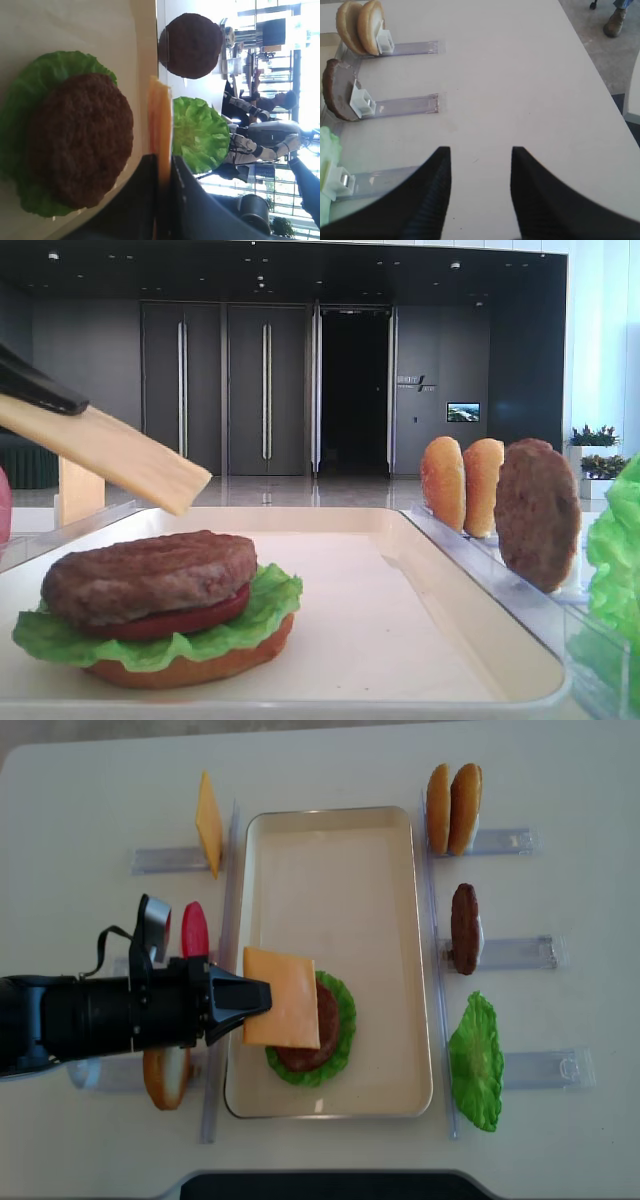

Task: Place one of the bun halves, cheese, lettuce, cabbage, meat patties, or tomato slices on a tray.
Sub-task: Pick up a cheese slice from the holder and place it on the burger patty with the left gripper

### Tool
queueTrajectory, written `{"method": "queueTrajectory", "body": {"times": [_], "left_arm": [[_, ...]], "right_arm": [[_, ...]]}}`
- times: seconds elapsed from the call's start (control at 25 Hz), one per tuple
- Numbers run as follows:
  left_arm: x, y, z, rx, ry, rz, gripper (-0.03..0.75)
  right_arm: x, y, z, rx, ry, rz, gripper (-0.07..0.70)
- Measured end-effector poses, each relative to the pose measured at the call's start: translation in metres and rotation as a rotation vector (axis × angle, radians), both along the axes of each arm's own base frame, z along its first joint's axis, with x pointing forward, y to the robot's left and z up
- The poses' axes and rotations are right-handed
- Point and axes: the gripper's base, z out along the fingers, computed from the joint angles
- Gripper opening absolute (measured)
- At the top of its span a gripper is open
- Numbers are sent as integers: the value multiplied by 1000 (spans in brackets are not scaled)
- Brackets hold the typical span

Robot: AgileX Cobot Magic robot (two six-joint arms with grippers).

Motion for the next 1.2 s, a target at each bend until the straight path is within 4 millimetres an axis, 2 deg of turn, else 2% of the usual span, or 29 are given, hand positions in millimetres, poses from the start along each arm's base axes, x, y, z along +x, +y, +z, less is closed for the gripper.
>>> {"method": "queueTrajectory", "body": {"times": [1.2], "left_arm": [[2,0,2,-21,6,23,34]], "right_arm": [[0,0,0,-3,0,-2,305]]}}
